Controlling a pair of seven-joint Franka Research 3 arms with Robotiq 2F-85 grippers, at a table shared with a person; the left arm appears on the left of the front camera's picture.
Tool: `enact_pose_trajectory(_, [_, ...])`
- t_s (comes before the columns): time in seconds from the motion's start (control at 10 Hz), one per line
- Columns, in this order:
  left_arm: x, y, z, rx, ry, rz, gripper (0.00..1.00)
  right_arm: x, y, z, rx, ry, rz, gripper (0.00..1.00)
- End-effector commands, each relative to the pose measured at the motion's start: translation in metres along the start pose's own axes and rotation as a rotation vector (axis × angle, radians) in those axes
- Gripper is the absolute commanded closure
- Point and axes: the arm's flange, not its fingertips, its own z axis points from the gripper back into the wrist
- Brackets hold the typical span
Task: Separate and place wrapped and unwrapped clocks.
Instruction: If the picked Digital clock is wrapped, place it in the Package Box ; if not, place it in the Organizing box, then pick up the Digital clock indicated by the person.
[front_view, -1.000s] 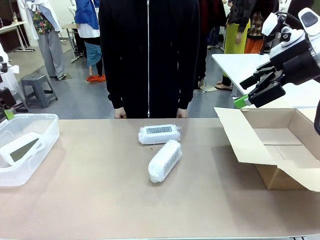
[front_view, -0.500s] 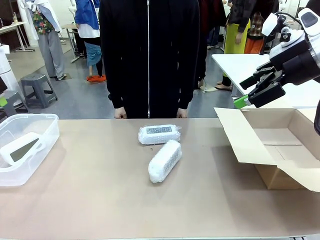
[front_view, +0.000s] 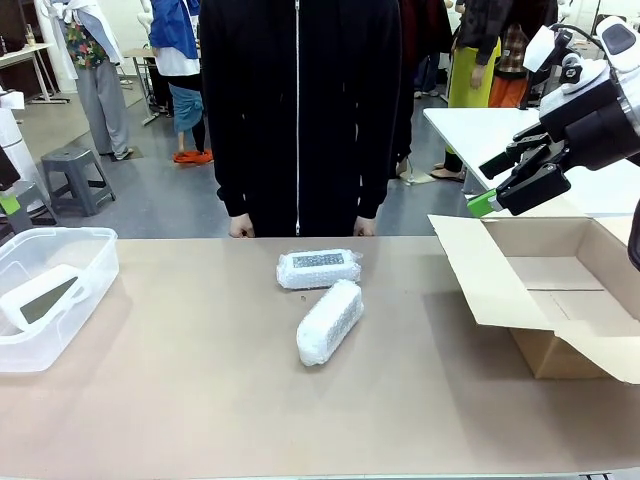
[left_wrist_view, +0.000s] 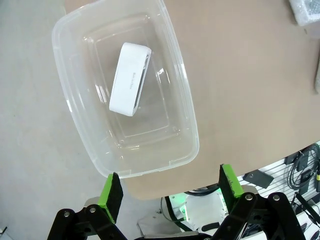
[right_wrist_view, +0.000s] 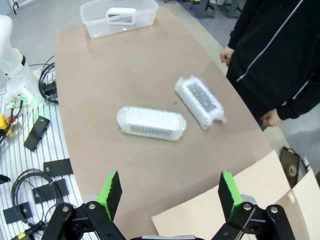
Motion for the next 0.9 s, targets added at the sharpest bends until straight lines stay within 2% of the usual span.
enact_pose_trajectory(0.0, [-0.0022, 0.0022, 0.0029, 0.009, -0.002, -0.001, 0.0, -0.0005, -0.0007, -0.0019, 0.022, -0.017, 0.001, 0.0])
enact_pose_trajectory(0.8, [-0.0005, -0.0001, 0.001, 0.0, -0.002, 0.0, 0.0, -0.0005, -0.0007, -0.0019, 0.022, -0.017, 0.001, 0.0])
